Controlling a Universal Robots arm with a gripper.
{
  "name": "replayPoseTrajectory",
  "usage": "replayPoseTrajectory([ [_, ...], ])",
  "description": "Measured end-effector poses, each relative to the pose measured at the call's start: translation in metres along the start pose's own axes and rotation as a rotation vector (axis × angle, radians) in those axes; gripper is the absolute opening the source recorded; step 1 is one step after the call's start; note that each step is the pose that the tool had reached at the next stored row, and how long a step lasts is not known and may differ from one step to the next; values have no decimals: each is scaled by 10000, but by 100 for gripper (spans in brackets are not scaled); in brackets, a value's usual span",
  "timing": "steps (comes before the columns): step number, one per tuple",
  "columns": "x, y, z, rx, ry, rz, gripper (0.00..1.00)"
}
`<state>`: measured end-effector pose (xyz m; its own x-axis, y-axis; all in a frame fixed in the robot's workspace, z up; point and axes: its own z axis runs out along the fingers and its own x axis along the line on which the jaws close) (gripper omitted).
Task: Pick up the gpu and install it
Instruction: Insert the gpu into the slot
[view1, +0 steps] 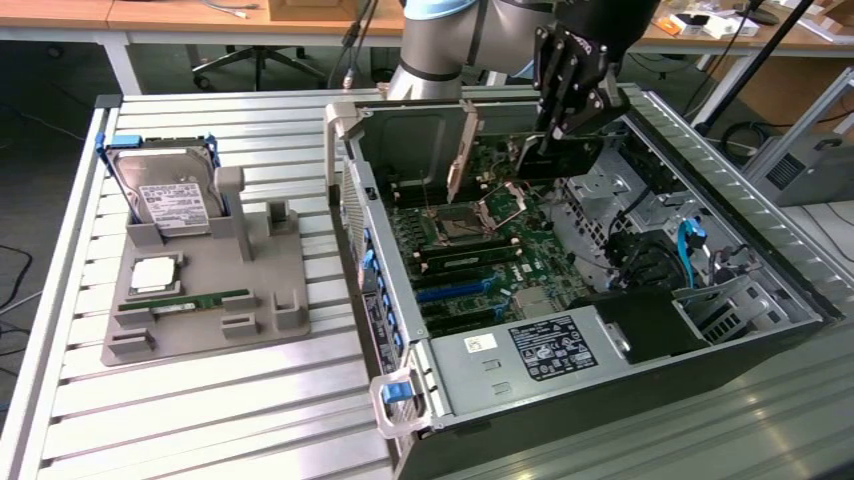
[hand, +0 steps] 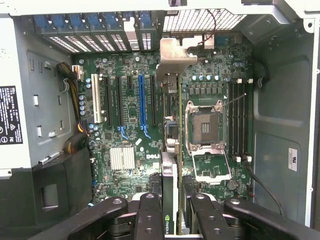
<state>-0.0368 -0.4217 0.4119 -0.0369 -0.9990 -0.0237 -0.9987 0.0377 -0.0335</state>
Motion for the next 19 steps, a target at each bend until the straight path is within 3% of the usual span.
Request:
replayPoseTrajectory([
  [19,1,2,55,0,0,-6,27],
])
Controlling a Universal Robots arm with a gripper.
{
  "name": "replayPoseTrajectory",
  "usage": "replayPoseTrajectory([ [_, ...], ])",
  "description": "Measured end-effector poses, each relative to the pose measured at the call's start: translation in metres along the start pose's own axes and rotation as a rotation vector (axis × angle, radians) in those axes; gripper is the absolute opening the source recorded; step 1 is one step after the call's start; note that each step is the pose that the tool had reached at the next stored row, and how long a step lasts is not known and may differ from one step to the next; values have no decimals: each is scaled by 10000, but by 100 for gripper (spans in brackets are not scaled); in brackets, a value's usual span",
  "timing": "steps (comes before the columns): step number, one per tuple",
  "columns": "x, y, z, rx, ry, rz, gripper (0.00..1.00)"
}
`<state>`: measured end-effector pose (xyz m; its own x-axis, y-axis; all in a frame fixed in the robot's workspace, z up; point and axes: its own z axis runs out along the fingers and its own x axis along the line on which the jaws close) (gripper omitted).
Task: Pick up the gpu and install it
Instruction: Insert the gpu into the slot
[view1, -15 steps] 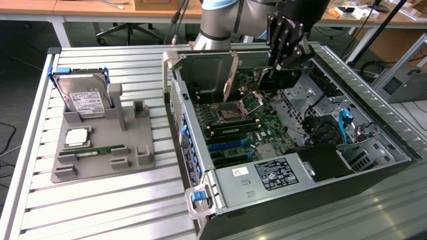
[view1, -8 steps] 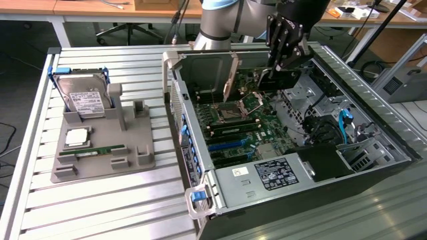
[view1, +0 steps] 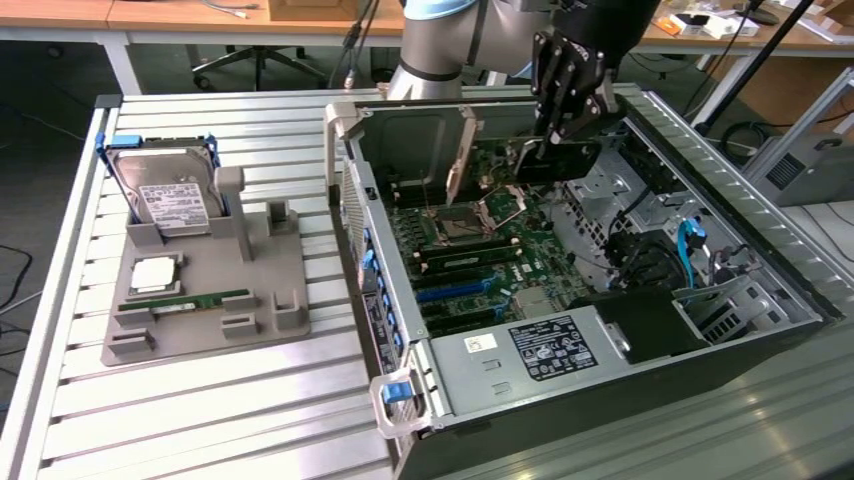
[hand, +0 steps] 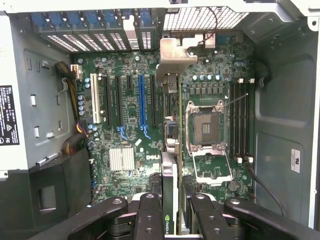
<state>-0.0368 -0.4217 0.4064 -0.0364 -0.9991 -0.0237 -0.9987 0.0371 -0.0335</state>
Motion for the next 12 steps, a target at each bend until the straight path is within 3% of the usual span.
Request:
replayPoseTrajectory([
  [12,1,1,31,0,0,-3,27],
])
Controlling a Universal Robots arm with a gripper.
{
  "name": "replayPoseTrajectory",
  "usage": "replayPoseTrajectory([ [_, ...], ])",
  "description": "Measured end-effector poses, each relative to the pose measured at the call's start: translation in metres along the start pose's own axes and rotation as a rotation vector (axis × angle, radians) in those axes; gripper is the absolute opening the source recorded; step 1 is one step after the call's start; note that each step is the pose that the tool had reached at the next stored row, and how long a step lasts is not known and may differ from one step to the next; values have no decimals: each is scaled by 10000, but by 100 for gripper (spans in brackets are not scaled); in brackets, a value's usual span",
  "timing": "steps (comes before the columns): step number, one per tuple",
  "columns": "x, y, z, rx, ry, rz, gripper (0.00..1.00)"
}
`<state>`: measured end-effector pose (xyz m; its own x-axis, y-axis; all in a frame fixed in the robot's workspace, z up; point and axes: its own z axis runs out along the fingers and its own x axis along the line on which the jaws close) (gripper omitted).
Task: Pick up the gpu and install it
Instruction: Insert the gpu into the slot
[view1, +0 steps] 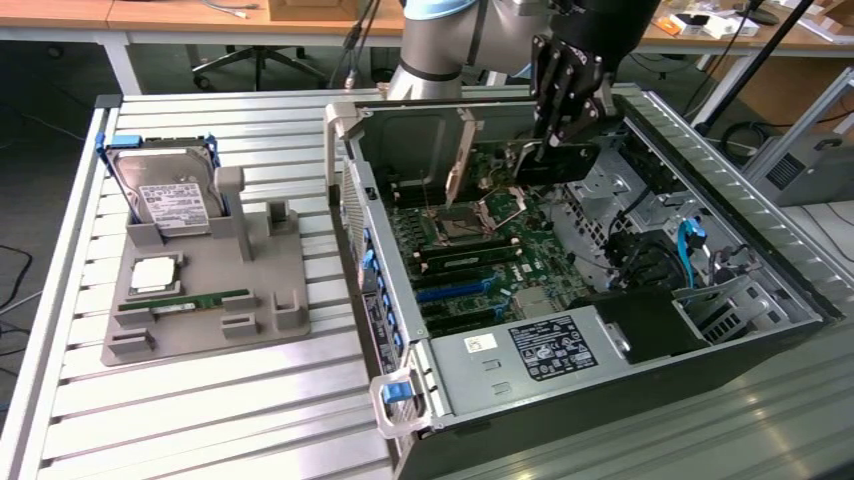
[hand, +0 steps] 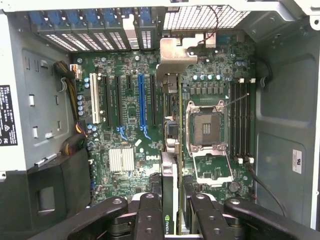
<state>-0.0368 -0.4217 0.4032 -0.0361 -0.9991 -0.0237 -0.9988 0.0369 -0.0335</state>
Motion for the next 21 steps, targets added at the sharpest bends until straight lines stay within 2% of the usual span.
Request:
replayPoseTrajectory([
  [21,3,2,60,1,-1,-6,27],
])
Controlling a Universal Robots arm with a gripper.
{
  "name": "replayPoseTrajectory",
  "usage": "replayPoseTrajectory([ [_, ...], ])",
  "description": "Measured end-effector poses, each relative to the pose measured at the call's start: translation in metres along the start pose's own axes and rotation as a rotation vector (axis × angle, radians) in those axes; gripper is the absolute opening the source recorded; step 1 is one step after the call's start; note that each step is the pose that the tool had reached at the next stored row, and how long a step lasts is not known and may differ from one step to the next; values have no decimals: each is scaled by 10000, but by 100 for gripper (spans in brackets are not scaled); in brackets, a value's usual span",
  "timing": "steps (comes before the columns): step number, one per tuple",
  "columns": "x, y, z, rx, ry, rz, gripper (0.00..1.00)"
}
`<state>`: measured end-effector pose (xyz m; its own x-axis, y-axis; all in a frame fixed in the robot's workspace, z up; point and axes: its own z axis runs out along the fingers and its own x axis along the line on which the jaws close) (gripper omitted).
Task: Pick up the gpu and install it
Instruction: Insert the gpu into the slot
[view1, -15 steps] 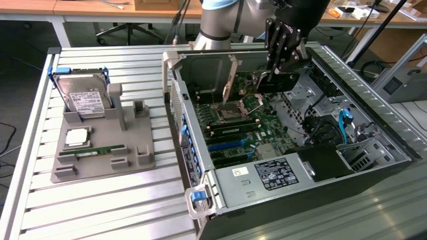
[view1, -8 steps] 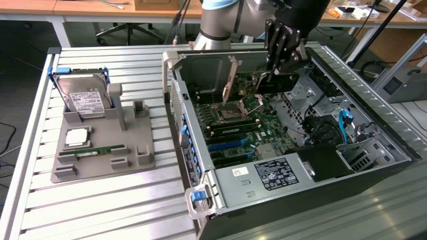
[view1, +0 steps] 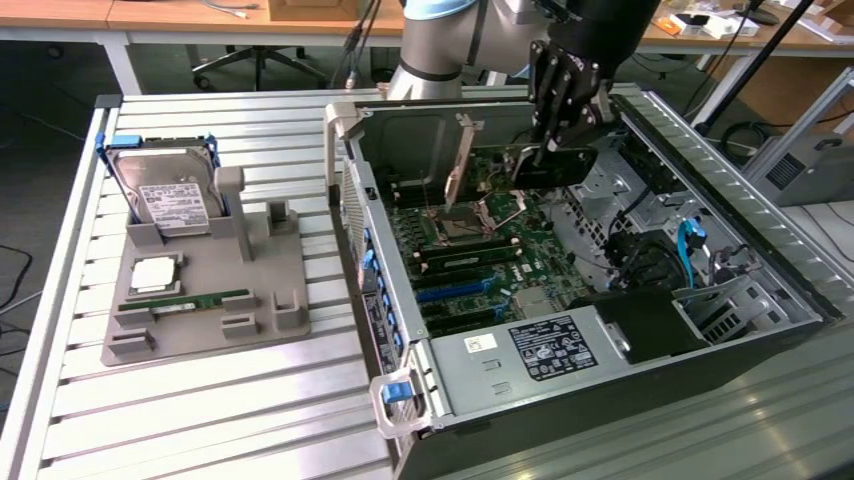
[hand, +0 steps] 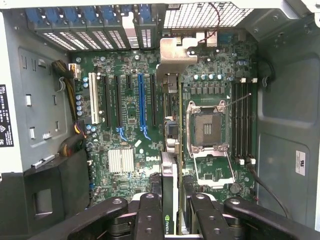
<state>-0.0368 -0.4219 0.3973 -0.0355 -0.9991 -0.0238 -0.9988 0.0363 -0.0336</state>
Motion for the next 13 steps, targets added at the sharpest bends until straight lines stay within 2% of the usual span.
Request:
replayPoseTrajectory([
  [13,2,1,38,0,1,-3,27],
])
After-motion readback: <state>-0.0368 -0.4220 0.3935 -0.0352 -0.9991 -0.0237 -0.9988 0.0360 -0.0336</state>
